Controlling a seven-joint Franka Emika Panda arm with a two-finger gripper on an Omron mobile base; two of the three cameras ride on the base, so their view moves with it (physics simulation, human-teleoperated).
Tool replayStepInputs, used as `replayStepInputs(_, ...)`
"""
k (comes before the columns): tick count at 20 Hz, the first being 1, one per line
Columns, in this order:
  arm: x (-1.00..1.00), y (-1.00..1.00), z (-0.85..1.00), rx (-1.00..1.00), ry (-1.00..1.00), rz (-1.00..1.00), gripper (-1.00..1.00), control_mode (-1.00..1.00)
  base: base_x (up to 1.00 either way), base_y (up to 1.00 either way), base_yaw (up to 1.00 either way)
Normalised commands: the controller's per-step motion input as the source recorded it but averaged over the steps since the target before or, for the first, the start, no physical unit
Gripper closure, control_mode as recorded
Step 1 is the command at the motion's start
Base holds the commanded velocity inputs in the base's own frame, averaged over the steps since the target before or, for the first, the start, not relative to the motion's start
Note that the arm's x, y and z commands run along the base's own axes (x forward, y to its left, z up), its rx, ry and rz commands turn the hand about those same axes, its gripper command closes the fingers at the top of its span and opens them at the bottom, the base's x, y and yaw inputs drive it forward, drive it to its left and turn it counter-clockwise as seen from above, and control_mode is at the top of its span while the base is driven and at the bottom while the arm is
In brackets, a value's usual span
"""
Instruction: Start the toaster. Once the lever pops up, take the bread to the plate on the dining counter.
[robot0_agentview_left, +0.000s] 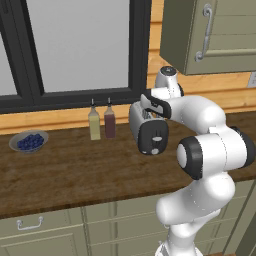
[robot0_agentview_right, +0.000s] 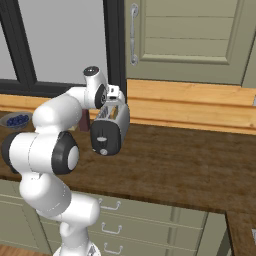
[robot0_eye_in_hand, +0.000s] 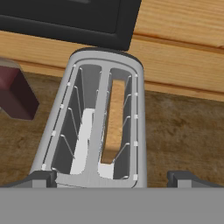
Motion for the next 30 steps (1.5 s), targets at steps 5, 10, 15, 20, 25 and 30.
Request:
replayStepInputs(5, 0.0, 0.0, 0.0, 0.0, 0.0, 0.0, -1.0, -1.0, 0.0, 0.0, 0.0)
replayStepInputs(10, 0.0, 0.0, 0.0, 0.0, 0.0, 0.0, -1.0, -1.0, 0.0, 0.0, 0.0)
replayStepInputs(15, 0.0, 0.0, 0.0, 0.0, 0.0, 0.0, -1.0, -1.0, 0.0, 0.0, 0.0)
replayStepInputs(20, 0.0, 0.0, 0.0, 0.0, 0.0, 0.0, -1.0, -1.0, 0.0, 0.0, 0.0)
replayStepInputs(25, 0.0, 0.0, 0.0, 0.0, 0.0, 0.0, -1.0, -1.0, 0.0, 0.0, 0.0)
replayStepInputs(30, 0.0, 0.0, 0.0, 0.0, 0.0, 0.0, -1.0, -1.0, 0.0, 0.0, 0.0)
